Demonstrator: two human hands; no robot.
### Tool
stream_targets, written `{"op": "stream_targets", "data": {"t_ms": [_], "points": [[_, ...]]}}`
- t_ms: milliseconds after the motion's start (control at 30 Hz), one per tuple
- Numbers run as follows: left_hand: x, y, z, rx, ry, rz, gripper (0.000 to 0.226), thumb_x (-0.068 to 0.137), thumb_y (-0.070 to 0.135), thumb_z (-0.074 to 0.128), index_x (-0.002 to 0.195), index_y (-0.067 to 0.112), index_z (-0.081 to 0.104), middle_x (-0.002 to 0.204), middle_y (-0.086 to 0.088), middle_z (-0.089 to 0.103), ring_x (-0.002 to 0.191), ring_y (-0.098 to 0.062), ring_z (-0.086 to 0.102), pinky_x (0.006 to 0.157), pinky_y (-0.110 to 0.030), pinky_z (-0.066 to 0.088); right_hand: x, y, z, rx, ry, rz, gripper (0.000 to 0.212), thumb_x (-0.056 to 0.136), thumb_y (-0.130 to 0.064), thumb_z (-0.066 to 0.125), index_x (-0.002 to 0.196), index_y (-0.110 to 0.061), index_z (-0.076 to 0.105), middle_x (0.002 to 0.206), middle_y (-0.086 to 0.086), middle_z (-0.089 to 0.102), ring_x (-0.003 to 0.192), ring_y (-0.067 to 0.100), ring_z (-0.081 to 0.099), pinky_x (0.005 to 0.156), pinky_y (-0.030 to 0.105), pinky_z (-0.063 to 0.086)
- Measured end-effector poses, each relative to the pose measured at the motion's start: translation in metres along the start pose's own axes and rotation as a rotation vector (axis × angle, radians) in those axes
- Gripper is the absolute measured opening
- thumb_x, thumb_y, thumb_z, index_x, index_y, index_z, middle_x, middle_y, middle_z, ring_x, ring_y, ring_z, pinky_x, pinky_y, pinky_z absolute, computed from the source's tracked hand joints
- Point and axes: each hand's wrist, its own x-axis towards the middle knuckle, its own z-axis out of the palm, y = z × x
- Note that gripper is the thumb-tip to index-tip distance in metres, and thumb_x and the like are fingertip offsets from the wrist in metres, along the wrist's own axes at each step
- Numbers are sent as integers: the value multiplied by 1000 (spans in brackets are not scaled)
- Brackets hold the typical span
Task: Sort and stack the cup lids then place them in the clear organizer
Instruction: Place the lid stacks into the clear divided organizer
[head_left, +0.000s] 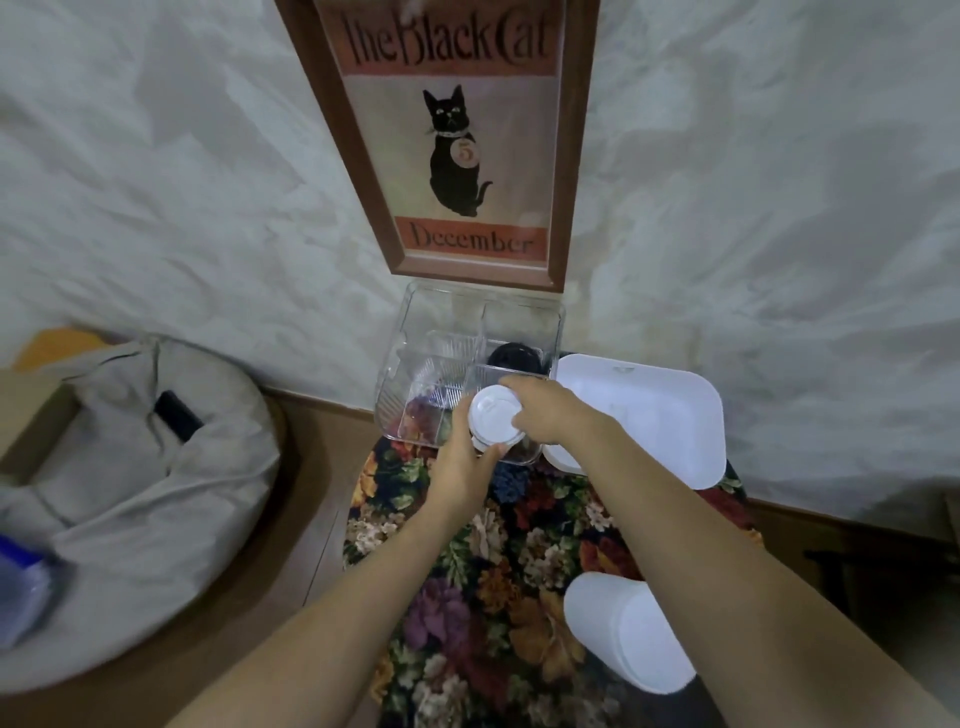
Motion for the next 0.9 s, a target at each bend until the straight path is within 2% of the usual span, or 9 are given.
{"op": "stream_targets", "data": {"t_ms": [67,167,267,400,467,600,733,833,900], "points": [[-3,1,7,27,44,-28,76,101,18,67,161,28,23,130,17,54,117,-9,55,95,-33,47,5,-1,-2,-119,-13,-17,47,96,-7,60,141,-21,53,139,8,62,122,31,58,84,32,41],[-1,0,15,91,103,-31,77,100,21,69,161,27,23,128,13,60,109,-9,58,85,-29,45,11,-5,-4,-228,-38,-19,39,96,-6,58,134,-16,57,131,10,65,116,31,60,78,33,38],[3,-6,17,184,112,-50,78,96,24,73,160,23,27,121,1,70,102,-19,68,77,-33,50,15,-8,2,-289,-44,2,34,95,-6,58,128,-13,60,127,11,66,114,33,62,79,35,44],[5,-8,13,367,108,-24,82,95,31,74,160,19,27,101,-6,73,83,-27,70,68,-41,56,16,-9,11,-300,-15,19,44,93,-8,63,136,-13,55,130,15,64,119,36,61,89,39,50],[5,-4,10,474,93,-6,81,96,33,71,161,22,24,100,-6,72,78,-30,70,64,-42,56,14,-8,13,-297,27,19,41,94,-3,58,135,-11,53,128,18,64,119,38,60,83,38,47],[3,2,7,601,74,28,81,98,34,69,164,21,23,110,-8,71,79,-30,69,59,-35,44,8,-8,14,-287,84,44,38,94,0,55,131,-10,54,126,19,64,117,39,61,78,36,42],[6,-7,13,588,80,119,84,92,27,78,161,10,33,128,-17,68,66,-33,69,49,-33,42,0,-11,18,-261,155,55,43,94,-4,59,135,-10,50,126,18,65,115,39,63,83,40,49],[8,-6,13,548,119,116,81,92,26,77,158,8,35,153,-11,53,76,-33,72,51,-35,47,-4,-11,28,-192,169,57,65,93,-10,69,151,-12,40,146,15,53,123,37,60,92,43,51],[9,-3,12,537,108,94,80,93,26,74,159,10,31,161,-4,43,88,-32,73,55,-37,51,-11,-12,34,-148,146,53,76,96,-11,67,161,-14,27,166,13,30,136,37,51,102,44,48]]}}
